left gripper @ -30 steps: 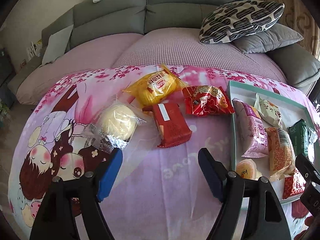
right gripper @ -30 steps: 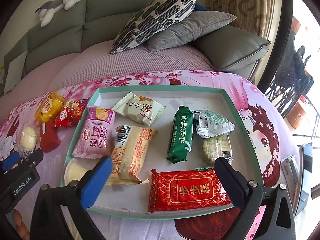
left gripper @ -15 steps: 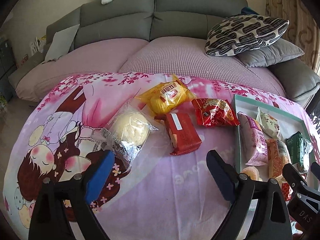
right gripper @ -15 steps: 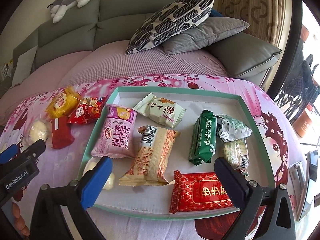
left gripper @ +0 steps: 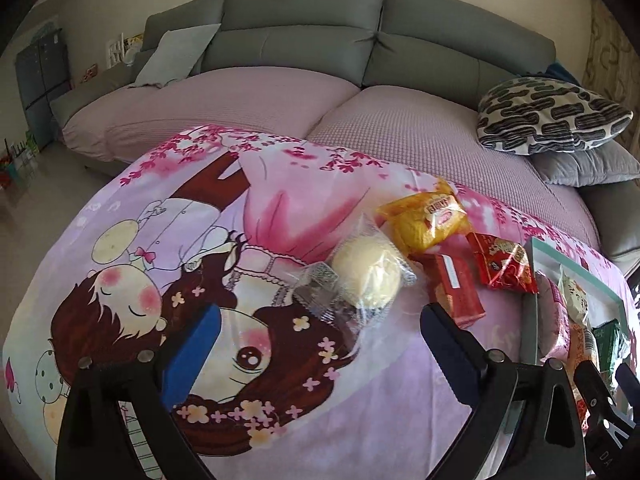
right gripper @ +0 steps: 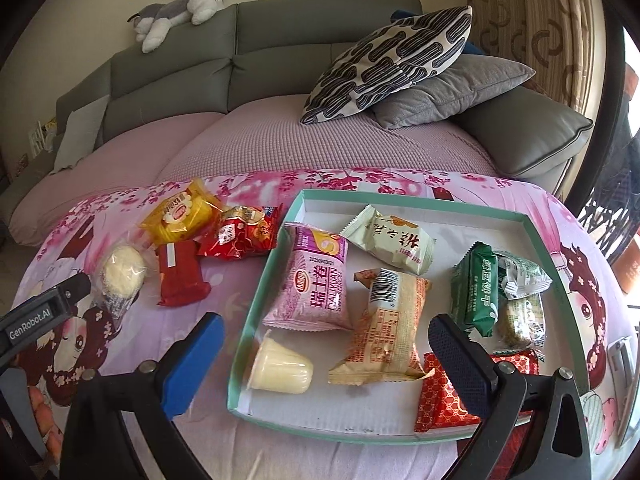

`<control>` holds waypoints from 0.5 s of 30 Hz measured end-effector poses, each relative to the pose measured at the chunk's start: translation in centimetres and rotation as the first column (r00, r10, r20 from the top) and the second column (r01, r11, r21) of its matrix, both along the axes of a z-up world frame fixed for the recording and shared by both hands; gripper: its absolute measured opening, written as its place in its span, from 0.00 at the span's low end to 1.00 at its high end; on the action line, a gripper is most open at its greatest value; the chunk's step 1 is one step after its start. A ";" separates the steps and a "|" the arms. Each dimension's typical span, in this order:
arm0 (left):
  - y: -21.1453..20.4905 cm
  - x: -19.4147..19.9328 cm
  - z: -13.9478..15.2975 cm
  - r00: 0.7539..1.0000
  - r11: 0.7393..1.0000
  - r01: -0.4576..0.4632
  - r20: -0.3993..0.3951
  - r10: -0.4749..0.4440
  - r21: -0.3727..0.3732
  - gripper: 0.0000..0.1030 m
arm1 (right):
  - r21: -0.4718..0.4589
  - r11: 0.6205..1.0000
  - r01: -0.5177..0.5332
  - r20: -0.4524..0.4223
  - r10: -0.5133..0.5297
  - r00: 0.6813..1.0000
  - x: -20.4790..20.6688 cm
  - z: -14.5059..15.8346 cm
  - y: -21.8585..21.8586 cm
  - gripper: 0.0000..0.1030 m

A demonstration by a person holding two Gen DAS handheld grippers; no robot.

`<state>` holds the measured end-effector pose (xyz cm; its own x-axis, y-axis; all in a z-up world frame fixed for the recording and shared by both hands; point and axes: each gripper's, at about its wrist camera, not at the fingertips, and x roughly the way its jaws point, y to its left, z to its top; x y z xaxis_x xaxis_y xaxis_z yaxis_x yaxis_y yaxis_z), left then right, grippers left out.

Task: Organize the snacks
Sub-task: 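Withdraw both grippers from the tray back toward the snack pile, then grasp the round bun bag with the left gripper while the right grasps the red pack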

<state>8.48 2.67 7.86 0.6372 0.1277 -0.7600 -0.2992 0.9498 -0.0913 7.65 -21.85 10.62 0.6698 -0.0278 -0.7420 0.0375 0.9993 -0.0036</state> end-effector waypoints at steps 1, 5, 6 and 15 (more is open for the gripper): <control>0.6 -0.1 -0.1 1.000 1.000 -0.014 -0.002 0.014 0.000 0.97 | 0.003 1.000 -0.012 0.000 0.012 1.000 0.0 0.0 0.5 1.00; 2.8 -0.4 -0.3 0.999 0.999 -0.049 -0.005 0.050 0.022 0.97 | -0.003 0.997 -0.076 0.004 0.076 0.997 0.1 -0.1 3.0 1.00; 3.2 -0.5 -0.3 0.999 0.998 -0.054 -0.004 0.055 0.028 0.97 | 0.001 0.996 -0.093 0.008 0.093 0.996 0.1 -0.1 3.7 1.00; 4.5 0.2 -0.6 1.000 0.999 0.018 -0.015 -0.019 -0.031 0.97 | 0.055 0.985 -0.165 0.000 0.166 0.986 0.8 -0.9 8.0 1.00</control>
<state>8.65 7.16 7.21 0.6273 0.0921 -0.7733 -0.2831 0.9520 -0.1163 8.45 -13.84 9.73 0.6586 0.1239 -0.7422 -0.1284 0.9904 0.0514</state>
